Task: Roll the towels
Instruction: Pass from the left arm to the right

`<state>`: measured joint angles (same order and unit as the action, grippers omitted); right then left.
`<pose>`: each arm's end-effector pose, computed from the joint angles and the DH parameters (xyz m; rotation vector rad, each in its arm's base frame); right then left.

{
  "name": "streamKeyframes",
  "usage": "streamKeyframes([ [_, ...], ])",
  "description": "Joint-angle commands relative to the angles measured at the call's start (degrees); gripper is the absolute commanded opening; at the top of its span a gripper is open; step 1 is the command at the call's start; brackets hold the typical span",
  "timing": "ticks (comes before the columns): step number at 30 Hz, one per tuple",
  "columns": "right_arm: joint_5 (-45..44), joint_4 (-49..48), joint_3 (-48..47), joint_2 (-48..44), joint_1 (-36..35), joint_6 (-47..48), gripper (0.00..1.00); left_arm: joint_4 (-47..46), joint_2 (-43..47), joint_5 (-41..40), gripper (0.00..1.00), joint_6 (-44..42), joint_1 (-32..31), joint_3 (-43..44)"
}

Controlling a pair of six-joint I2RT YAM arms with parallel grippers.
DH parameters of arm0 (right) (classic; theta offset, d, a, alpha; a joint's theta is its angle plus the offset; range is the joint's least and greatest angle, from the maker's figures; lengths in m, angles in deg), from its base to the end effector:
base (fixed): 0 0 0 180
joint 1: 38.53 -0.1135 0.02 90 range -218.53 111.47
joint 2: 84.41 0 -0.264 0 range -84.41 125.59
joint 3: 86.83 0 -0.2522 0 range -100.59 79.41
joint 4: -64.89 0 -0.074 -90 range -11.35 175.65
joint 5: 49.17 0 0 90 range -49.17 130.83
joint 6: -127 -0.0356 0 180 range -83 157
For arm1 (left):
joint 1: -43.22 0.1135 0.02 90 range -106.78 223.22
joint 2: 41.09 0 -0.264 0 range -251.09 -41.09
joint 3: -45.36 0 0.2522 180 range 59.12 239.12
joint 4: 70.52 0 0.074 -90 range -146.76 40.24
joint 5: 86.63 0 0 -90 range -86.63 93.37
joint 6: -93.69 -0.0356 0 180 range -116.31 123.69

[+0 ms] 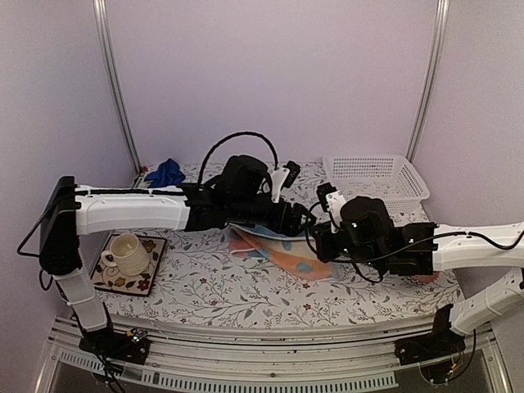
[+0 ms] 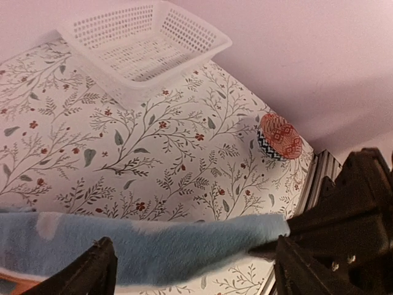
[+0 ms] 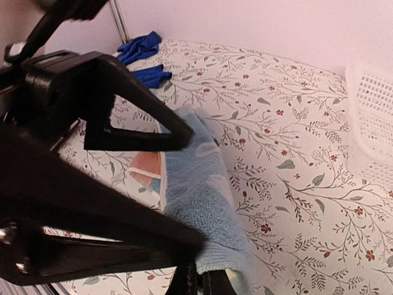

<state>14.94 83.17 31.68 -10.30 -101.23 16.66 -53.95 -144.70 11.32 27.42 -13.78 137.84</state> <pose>0.1444 0.2460 0.2579 -0.4940 2.0180 0.4197 0.2281 -0.3602 0.2706 0.7204 2.0876 -0.9806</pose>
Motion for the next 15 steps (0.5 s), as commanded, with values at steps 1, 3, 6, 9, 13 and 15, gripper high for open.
streamKeyframes([
  [1,1.7,1.7,-3.0,-7.3,4.4,1.7,0.02,0.6,10.5,-6.1,0.96,-3.9,2.8,-6.8],
  [3,1.6,3.5,-4.2,-10.4,6.8,2.3,0.02,0.8,15.0,-8.3,0.97,-5.7,4.4,-10.2],
  [6,2.3,5.1,-4.9,-15.8,10.8,2.4,0.02,0.3,19.1,-9.8,0.97,-9.2,6.8,-15.2],
  [9,3.5,7.0,-6.5,-17.9,13.6,2.7,0.02,-1.9,20.3,-10.5,0.97,-13.1,8.9,-19.0],
  [13,4.4,10.1,-8.7,-18.0,14.4,3.2,0.02,-4.3,16.6,-10.4,0.97,-18.2,9.5,-20.4],
  [15,4.4,11.3,-9.6,-18.7,14.5,3.4,0.02,-5.6,13.0,-8.9,0.97,-20.0,9.5,-19.8],
])
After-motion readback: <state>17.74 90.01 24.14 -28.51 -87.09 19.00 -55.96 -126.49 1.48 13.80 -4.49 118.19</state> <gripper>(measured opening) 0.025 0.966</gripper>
